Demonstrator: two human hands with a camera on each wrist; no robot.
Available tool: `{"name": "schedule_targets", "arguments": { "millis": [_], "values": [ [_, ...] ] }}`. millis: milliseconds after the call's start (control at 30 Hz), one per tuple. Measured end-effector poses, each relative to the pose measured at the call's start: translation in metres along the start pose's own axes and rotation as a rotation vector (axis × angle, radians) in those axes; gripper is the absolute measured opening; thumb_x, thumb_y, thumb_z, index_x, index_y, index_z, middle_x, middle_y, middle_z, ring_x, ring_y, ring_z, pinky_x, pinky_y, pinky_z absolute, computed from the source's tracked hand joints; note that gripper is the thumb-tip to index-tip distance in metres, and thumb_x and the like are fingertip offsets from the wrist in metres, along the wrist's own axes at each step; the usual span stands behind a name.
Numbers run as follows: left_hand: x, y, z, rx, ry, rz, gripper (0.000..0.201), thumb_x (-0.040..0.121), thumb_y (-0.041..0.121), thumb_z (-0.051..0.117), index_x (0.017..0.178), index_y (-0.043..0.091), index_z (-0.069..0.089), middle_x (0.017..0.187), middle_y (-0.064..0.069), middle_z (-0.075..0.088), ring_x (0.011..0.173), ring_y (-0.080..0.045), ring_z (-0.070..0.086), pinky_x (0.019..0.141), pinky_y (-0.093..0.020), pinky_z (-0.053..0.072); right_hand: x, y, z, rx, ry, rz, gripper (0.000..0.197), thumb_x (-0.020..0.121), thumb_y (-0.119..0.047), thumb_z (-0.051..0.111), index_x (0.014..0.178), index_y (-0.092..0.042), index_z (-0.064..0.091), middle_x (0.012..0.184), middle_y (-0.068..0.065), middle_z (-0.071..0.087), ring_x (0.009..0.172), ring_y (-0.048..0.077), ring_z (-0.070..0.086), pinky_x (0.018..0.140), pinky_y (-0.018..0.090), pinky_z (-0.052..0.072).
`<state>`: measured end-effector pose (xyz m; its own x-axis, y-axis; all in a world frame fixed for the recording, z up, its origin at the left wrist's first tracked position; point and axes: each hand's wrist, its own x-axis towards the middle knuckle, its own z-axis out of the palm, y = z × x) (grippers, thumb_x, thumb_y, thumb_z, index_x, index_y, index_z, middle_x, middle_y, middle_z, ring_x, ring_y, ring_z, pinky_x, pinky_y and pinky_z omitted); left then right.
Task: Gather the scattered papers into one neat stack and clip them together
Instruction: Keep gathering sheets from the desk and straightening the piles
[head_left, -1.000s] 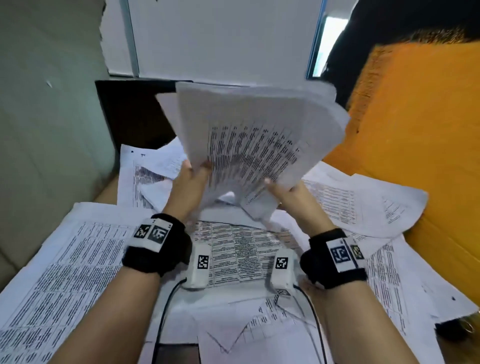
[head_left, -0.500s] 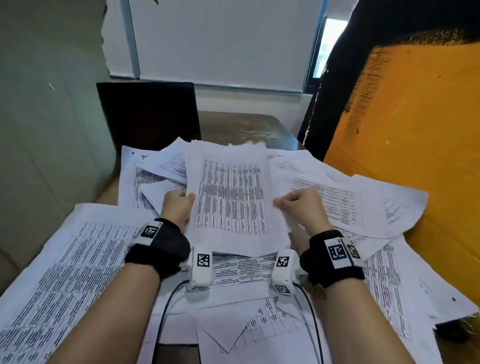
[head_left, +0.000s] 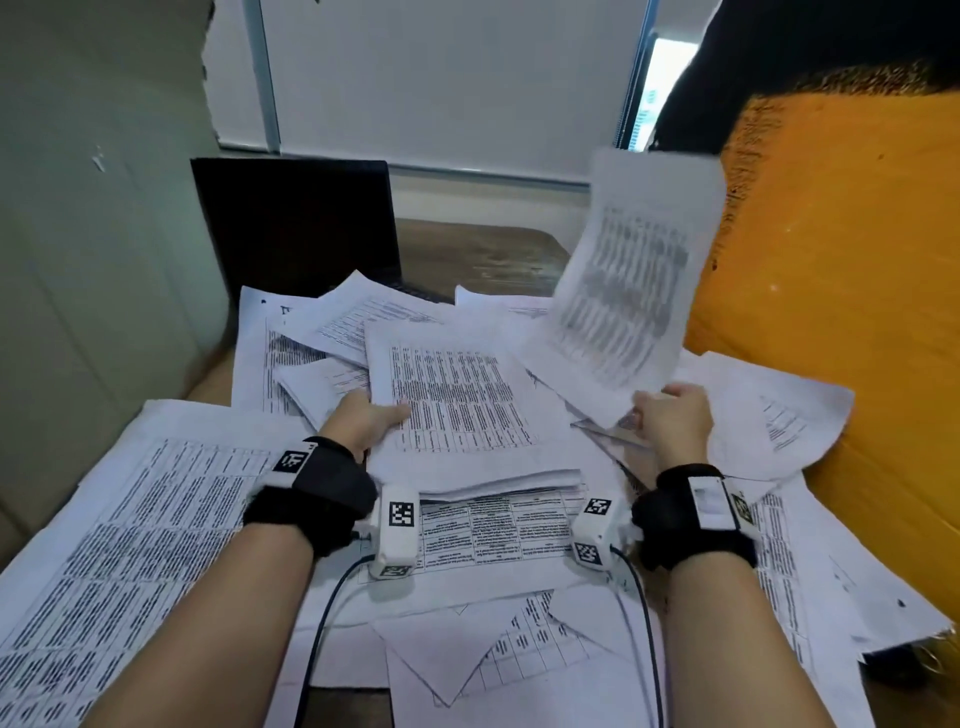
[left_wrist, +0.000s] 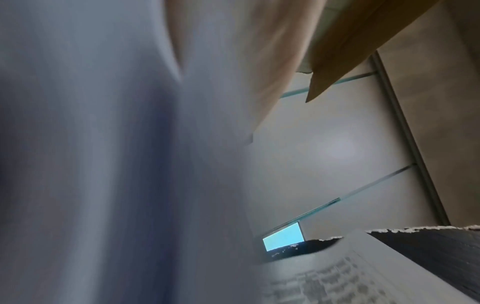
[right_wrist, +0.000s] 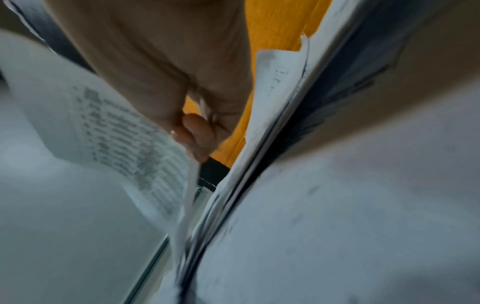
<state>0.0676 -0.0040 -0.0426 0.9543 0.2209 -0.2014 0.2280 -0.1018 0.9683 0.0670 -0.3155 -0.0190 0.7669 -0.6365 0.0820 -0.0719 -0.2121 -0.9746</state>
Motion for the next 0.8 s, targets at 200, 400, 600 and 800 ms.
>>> {"name": "schedule_targets", "arguments": {
  "millis": [200,400,600,800],
  "values": [
    [0.023,-0.017,-0.006,0.033,-0.058,-0.035,0.035,0.087,0.006,0.061,0.122,0.0,0.057,0.116,-0.016,0.066,0.108,-0.032,0.062,0.103,-0.048,0.044,0.0,-0.001,-0.007,0.064,0.088,0.012,0.025,0.087,-0.011,0.052,0.062,-0.01,0.052,0.072,0.01,0.053,0.072,0.03,0.053,0.066,0.034,0.044],
    [-0.003,-0.002,0.002,-0.037,-0.148,-0.024,0.034,0.09,-0.014,0.05,0.12,0.002,0.049,0.11,-0.016,0.06,0.087,-0.024,0.061,0.081,-0.028,0.055,0.01,0.011,-0.014,0.47,0.04,0.225,0.012,0.096,-0.019,0.037,0.097,-0.008,0.042,0.087,0.007,0.055,0.093,0.026,0.057,0.07,0.029,0.057],
    [-0.004,0.001,0.0,-0.034,-0.172,-0.04,0.041,0.09,-0.015,0.048,0.129,-0.003,0.048,0.119,-0.025,0.061,0.082,-0.025,0.062,0.087,-0.042,0.052,-0.019,-0.009,0.0,0.411,-0.379,0.259,0.018,0.101,-0.007,0.046,0.084,-0.006,0.052,0.083,0.015,0.063,0.052,0.017,0.058,0.047,0.028,0.056],
    [-0.005,0.001,0.0,0.007,-0.151,-0.029,0.033,0.093,-0.013,0.034,0.116,-0.003,0.055,0.089,-0.016,0.067,0.056,-0.02,0.065,0.044,-0.022,0.054,-0.037,-0.007,0.013,0.006,-0.776,0.13,0.011,0.1,-0.007,0.048,0.1,-0.007,0.059,0.083,0.012,0.063,0.056,0.011,0.063,0.046,0.018,0.049]
  ]
}}
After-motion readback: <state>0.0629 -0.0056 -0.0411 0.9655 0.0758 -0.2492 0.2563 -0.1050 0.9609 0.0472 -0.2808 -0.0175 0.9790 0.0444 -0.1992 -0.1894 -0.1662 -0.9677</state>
